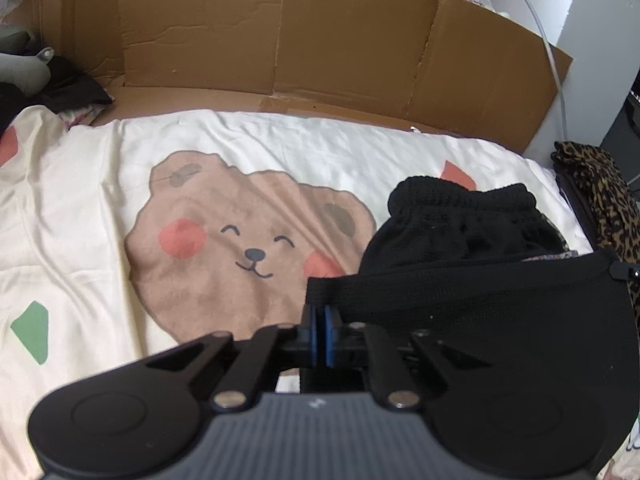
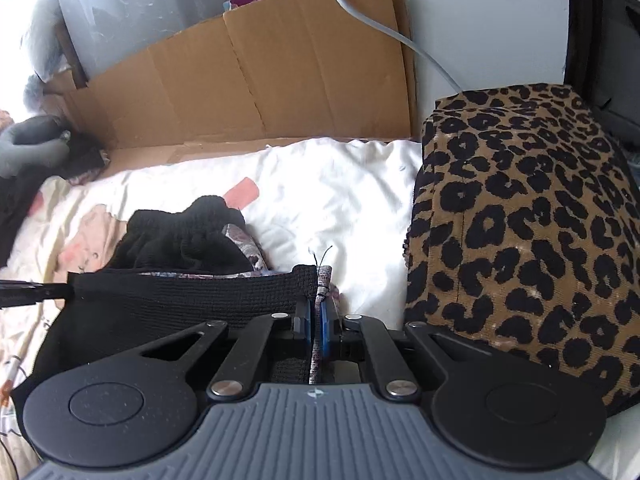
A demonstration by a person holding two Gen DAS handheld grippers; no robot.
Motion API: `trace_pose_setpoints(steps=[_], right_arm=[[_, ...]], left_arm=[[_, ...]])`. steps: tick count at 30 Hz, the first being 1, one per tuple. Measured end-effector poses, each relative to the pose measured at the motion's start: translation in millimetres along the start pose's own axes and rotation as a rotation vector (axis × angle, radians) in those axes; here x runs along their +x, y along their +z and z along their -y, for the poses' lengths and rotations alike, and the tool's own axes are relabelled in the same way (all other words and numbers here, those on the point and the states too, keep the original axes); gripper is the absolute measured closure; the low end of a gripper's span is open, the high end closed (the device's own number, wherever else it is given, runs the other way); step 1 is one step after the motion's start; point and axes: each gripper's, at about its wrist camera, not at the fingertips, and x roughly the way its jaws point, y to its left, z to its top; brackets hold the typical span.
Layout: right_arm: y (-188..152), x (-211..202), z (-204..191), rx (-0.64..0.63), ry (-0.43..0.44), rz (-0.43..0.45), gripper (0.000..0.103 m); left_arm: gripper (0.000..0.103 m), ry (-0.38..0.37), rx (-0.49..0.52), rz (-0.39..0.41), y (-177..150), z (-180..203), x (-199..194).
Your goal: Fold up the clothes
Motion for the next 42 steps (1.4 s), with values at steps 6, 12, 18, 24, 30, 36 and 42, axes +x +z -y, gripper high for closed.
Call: trace_pose_setpoints(steps=[6, 12, 18, 24, 30, 36, 42], right_arm=[[10, 9, -1, 0.005, -0.005, 0.007, 0.099], [6, 38, -1, 0.002, -0.009, -0.047, 0.099], [-5, 46, 5, 0.061, -0.026, -0.059, 0.064], [-5, 48, 8, 0.052, -0.023, -0.062, 0.058], [-6, 60, -6, -0.021, -0.037, -0.101, 0.058], [-5, 60, -19, -0.107, -0.044, -0.109, 0.084], [-3, 47, -22, -0.104, -0.061, -0.092, 0.096]], left_arm=[[0.098, 0.023, -0.016, 0.001, 0, -1, 1], [0.098, 0.052, -0.001, -0.036, 0, 0, 16], [0.091, 0.076, 0.015, -0.052, -6, 1, 22], [0.087, 0.079, 0.004, -0.065, -6, 0, 25], [0.087, 0.098, 0.043, -0.067, -5, 7, 28], [0.087, 0.106, 0.086, -0.053, -7, 11, 28], [0.087, 0.054, 0.06, -0.053, -2, 5, 30]])
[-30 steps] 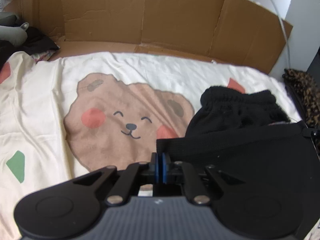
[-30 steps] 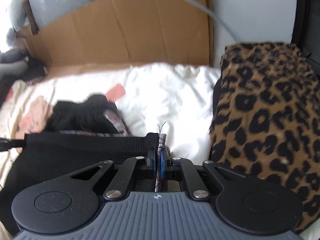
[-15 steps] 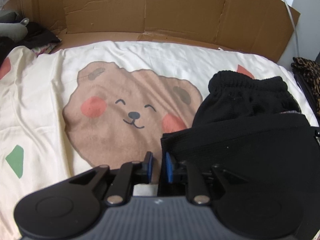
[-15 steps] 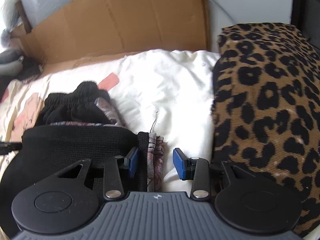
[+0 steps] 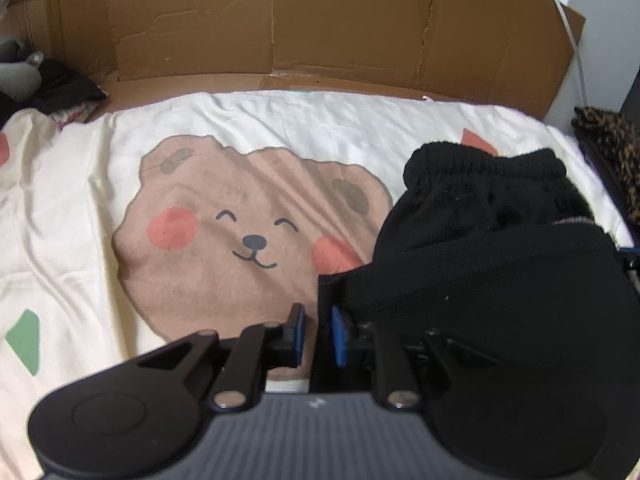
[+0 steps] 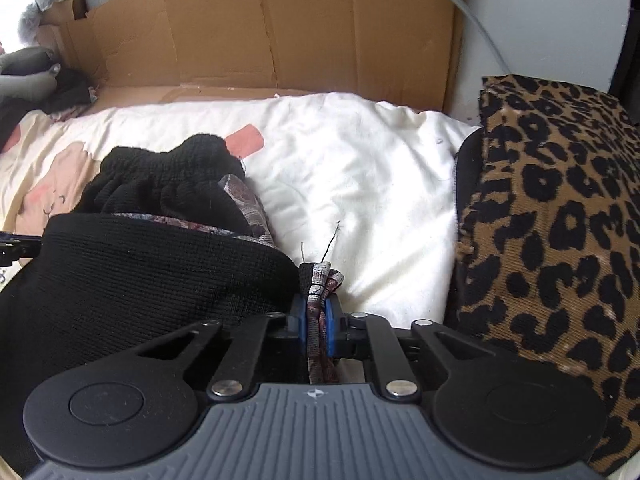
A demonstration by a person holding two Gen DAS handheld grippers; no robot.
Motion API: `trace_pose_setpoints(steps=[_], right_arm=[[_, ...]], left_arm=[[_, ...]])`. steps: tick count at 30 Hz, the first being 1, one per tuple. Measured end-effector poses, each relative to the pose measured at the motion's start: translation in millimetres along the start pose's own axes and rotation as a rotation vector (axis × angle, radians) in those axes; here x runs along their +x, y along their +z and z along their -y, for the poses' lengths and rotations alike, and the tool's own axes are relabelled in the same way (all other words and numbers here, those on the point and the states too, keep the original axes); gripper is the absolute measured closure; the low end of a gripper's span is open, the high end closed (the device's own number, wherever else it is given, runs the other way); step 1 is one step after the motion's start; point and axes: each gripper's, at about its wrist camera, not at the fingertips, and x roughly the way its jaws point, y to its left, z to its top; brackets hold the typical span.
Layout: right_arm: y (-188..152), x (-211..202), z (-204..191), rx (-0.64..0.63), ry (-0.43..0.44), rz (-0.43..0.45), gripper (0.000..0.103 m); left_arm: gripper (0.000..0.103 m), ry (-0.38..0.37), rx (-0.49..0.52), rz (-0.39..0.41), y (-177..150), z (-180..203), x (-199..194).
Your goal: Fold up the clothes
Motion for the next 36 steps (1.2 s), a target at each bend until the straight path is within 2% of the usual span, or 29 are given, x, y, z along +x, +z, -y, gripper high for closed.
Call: trace_pose_setpoints(steps=[5, 11, 17, 20, 24, 29, 34, 36], right_arm=[[-7, -9, 8, 0.015, -0.012, 0.007, 0.097], [-14, -6, 9, 0.024, -0.004, -0.003, 0.097], [-13, -5, 12, 0.039, 0.011, -0.014, 0.097], [-14, -4, 16, 0.07, 0.026, -0.018, 0.097], [-15, -4, 16, 0.076, 0.028, -0.02, 0.097], [-16, -3, 14, 0.065, 0.026, -0.024, 0.097], [-16, -1, 12, 0.064, 0.021, -0.028, 0.097], [-16, 0, 10, 0.063, 0.016, -0.027, 0.097]], left_arm=[[0.087, -0.036, 0.094, 0.018, 1, 2, 0], [0.083, -0.148, -0.023, 0.002, 5, -20, 1], [0.073, -0.209, -0.076, 0.031, 5, -29, -6], [0.069, -0.23, -0.069, 0.037, 4, -26, -7], [0.063, -0.155, 0.015, 0.007, 5, -12, 1], [0.062, -0.141, 0.015, 0.003, 8, -7, 9], [0.062, -0.103, 0.082, -0.008, 10, 5, 12], [0.062, -0.108, 0.073, -0.024, 12, 3, 13]])
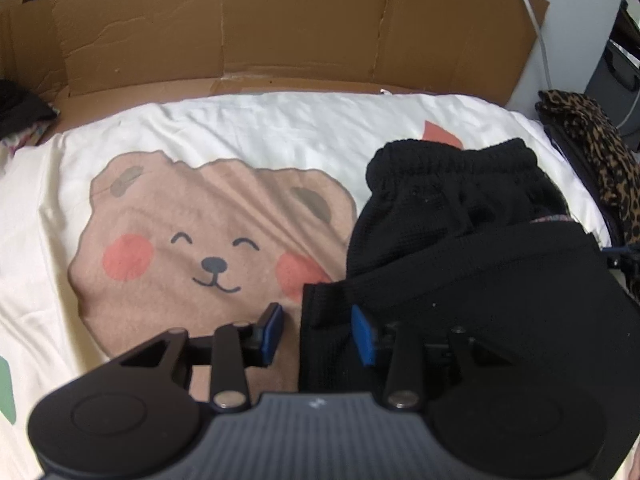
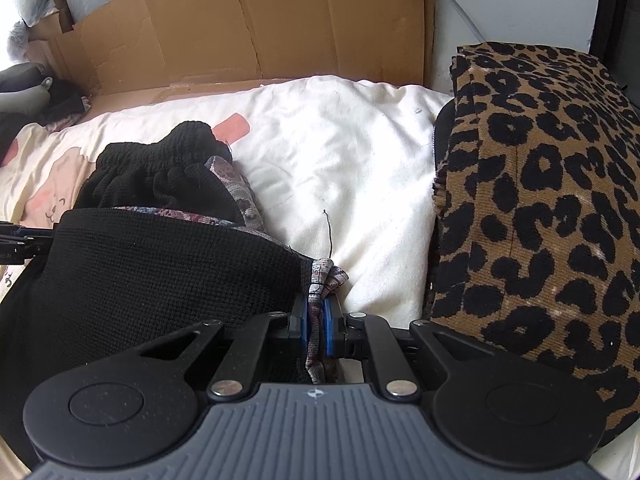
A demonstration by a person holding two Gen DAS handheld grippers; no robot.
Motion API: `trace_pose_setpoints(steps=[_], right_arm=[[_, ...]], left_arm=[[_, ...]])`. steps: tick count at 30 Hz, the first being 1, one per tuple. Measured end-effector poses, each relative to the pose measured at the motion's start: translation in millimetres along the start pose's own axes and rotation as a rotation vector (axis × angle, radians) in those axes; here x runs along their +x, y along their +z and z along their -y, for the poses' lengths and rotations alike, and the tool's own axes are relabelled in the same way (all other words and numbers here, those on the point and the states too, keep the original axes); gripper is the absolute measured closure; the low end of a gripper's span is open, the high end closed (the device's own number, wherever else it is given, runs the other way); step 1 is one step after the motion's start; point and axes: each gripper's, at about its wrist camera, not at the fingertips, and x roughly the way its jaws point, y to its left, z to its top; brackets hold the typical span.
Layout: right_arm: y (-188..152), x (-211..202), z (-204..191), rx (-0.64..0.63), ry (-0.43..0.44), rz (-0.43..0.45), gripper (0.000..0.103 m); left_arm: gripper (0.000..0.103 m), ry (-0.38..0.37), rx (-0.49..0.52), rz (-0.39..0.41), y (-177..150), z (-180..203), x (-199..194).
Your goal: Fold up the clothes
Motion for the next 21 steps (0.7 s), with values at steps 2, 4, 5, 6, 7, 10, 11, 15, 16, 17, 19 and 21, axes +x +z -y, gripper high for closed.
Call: trace_pose_setpoints(steps=[2, 4, 5, 6, 7, 10, 11, 15, 16, 17, 19, 21], right_arm=[[0, -1, 0, 0.007, -0.004, 0.006, 0.097], [-1, -3, 3, 0.041, -0.001, 0.019, 0.097], [-2, -4, 4, 0.054, 0.0, 0.027, 0.098], [-3, -6, 5, 0.058, -0.003, 0.037, 0.098], [-3, -8, 5, 0.057, -0.007, 0.047, 0.098], [-5, -17, 3, 0.046, -0.015, 0.078, 0.099], [-5, -21, 3, 0.047, -0.015, 0.089, 0.099], [-6, -39, 2, 0.033, -0.022, 0.142, 0.099], [-6, -43, 2, 0.032, -0.022, 0.153, 0.099], [-5, -47, 2, 0.034, -0.021, 0.163, 0.099], [-3, -52, 3, 0.041, -0.016, 0.181, 0.099], [0, -57, 4, 0.054, -0.007, 0.197, 0.099]], left_arm=[[0.063, -0.007, -0.002, -0.006, 0, -2, 0], [0.091, -0.026, 0.006, -0.001, 0, 0, -2], [0.093, -0.033, 0.005, 0.003, -2, 1, -3], [0.093, -0.025, -0.001, 0.011, -3, 3, -4], [0.094, -0.017, -0.008, 0.019, -4, 4, -5], [0.094, 0.004, -0.034, 0.047, -8, 3, -12], [0.095, 0.01, -0.035, 0.058, -9, 3, -15], [0.095, 0.031, -0.026, 0.101, -12, 0, -34], [0.095, 0.033, -0.028, 0.112, -12, 0, -39], [0.095, 0.034, -0.031, 0.122, -12, -1, -45], [0.095, 0.039, -0.034, 0.139, -9, -1, -53], [0.095, 0.043, -0.04, 0.154, -5, -1, -61]])
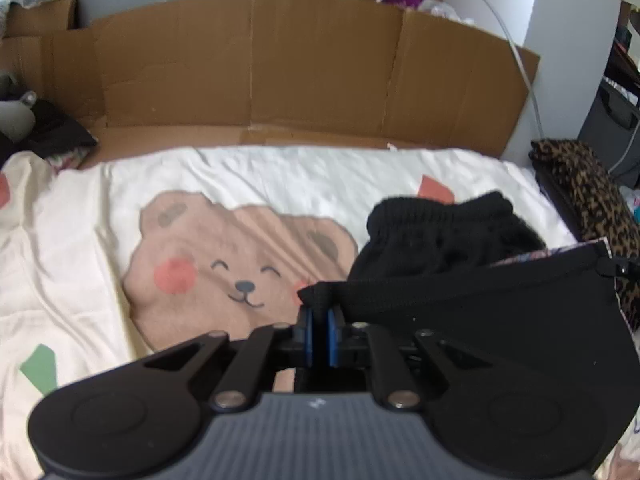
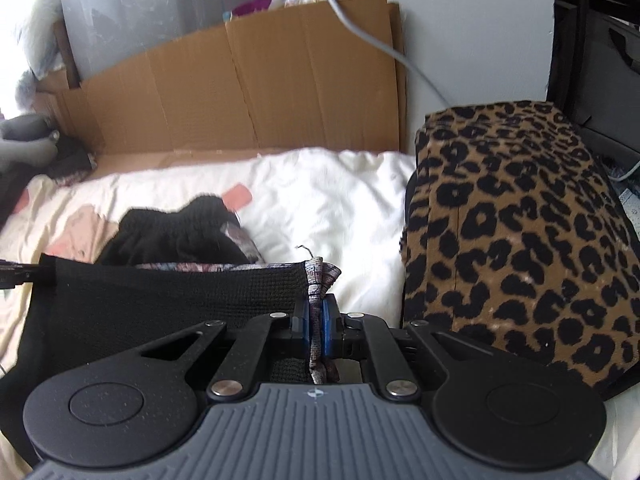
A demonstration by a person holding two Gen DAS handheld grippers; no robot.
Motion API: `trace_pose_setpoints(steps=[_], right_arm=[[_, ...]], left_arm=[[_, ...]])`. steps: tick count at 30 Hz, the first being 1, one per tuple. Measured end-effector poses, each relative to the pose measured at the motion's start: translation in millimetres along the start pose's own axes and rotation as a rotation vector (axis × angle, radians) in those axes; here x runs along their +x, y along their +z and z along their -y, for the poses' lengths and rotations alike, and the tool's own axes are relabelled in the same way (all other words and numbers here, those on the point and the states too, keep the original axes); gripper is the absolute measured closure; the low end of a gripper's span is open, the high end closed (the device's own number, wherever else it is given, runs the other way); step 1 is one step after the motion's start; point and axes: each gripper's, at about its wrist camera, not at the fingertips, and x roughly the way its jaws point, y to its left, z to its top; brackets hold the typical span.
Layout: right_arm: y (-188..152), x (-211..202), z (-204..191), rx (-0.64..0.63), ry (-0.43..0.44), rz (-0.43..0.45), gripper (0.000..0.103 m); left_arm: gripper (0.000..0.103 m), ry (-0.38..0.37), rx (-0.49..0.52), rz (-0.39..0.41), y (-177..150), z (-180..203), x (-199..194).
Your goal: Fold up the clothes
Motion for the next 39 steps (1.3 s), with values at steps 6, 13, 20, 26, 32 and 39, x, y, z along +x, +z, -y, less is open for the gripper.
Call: trace_pose_setpoints(steps=[6, 13, 20, 26, 32, 39], right_arm=[[18, -14, -1, 0.002, 0.022, 0.048, 0.099], [37, -8, -5, -0.035, 0.027, 0.045, 0.099], [54, 17, 4, -0.073, 0.022, -0.03, 0.099], [66, 27, 2, -0.097, 0.028, -0.04, 0.099], [72, 44, -1, -0.117, 0.012, -0.08, 0.099], [70, 75, 5, -0.133, -0.016, -0.163, 0.099]], left_arm=[[0.095, 0.008, -0.008, 0.05, 21, 2, -19], [0.096, 0.035, -0.005, 0.05, 45, 3, -11], [0.097, 0.048, -0.004, 0.005, 63, 0, 16], [0.097, 0.058, -0.035, -0.01, 67, -7, 30], [0.097, 0.07, -0.025, -0.018, 73, -8, 40], [0.097, 0.087, -0.025, -0.071, 70, -3, 76]])
